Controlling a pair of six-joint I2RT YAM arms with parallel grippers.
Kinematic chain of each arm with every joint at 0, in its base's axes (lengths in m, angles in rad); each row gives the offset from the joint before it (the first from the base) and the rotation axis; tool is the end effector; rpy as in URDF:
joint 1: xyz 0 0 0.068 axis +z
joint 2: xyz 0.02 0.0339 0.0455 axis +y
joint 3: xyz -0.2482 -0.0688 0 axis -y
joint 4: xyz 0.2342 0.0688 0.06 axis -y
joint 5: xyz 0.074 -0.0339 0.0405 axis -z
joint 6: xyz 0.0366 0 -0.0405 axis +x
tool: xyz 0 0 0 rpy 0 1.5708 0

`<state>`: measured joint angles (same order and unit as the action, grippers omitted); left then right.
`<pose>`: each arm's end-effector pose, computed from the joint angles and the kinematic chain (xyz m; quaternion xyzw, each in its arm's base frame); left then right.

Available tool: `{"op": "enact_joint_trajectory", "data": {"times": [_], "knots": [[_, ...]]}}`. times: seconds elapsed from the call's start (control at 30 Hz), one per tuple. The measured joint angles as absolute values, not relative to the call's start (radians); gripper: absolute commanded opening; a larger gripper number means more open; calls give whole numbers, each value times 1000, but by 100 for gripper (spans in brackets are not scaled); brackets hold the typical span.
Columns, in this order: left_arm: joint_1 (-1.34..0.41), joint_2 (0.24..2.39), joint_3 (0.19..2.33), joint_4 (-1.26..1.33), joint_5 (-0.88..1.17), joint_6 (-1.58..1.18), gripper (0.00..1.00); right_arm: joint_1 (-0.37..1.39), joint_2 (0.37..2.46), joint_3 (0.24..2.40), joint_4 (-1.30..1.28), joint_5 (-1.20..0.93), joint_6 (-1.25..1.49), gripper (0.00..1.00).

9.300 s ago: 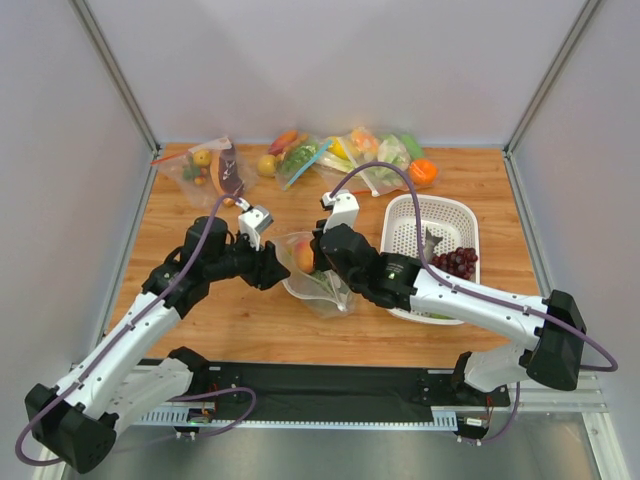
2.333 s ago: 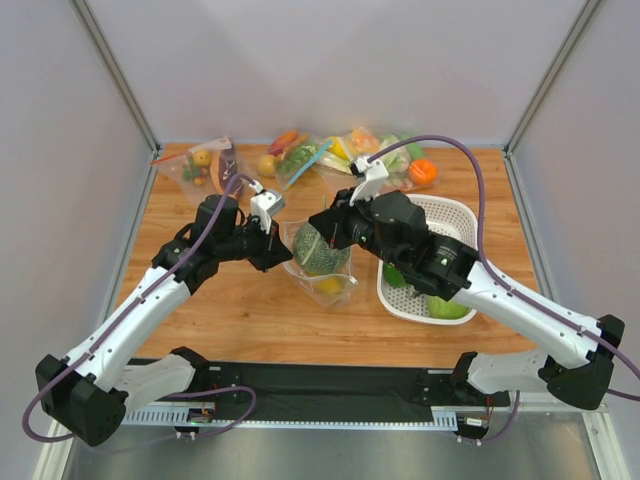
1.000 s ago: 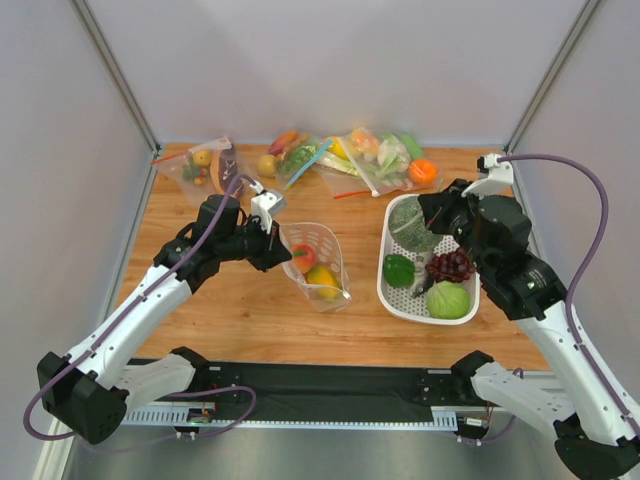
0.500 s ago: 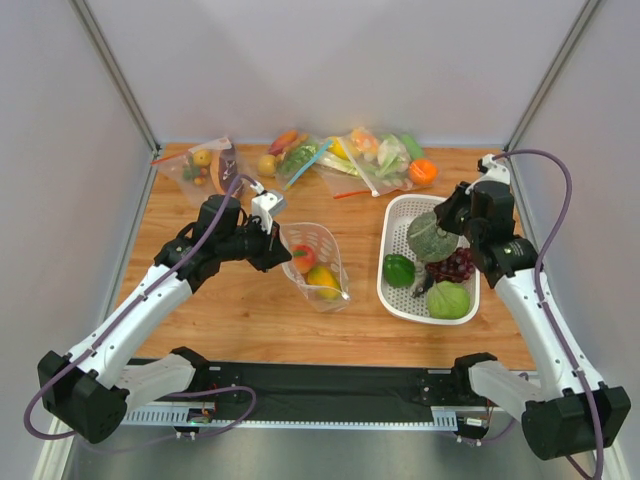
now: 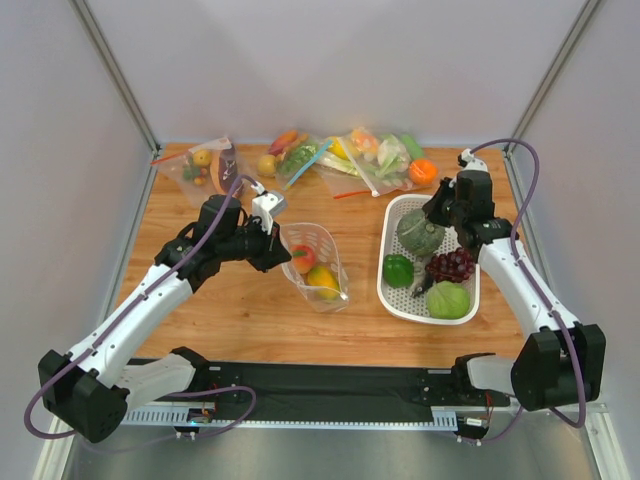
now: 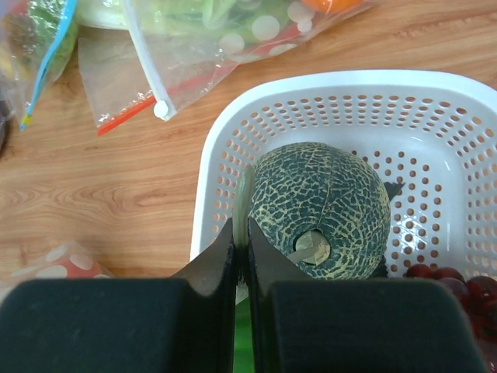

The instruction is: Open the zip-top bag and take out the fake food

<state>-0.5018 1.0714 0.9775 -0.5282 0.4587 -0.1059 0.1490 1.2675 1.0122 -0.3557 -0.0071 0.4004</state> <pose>0.1910 -0.1233 0.3069 0.2722 0.8290 -0.3261 0.3639 0.2751 0.0416 0.2858 0.1096 0.8802 0.1283 0.4435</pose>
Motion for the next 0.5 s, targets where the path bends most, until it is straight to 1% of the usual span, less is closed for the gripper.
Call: {"op": "enact_joint_trajectory", "data": {"times": [0.07, 0.1, 0.13, 0.17, 0.23, 0.3, 0.37, 0.4, 0.47, 0.5], "knots": [[-502, 1074, 978, -529, 458, -106, 0, 149, 1270, 1008, -333, -25, 405, 11], [-502, 1076, 978, -529, 458, -106, 0, 149, 1270, 1004, -322, -35, 407, 19], [-502, 1077, 978, -529, 458, -106, 0, 149, 1271, 998, -313, -43, 411, 23], [-502, 1078, 978, -529, 458, -106, 0, 149, 1273, 993, -308, -50, 414, 36], [-502, 1079, 978, -529, 458, -106, 0, 149, 1276, 984, -301, -62, 416, 49], [-502, 1079, 978, -529, 458, -106, 0, 149, 1276, 977, -300, -73, 421, 65], [-502, 1079, 978, -529, 458, -106, 0, 149, 1275, 976, -299, -81, 420, 71], [-502, 1079, 978, -529, 458, -105, 0, 149, 1275, 976, -299, -85, 418, 78], [-502, 1079, 978, -529, 458, -106, 0, 149, 1270, 976, -302, -88, 416, 85], [-502, 1079, 978, -529, 458, -106, 0, 149, 1265, 976, -305, -88, 414, 90]]}}
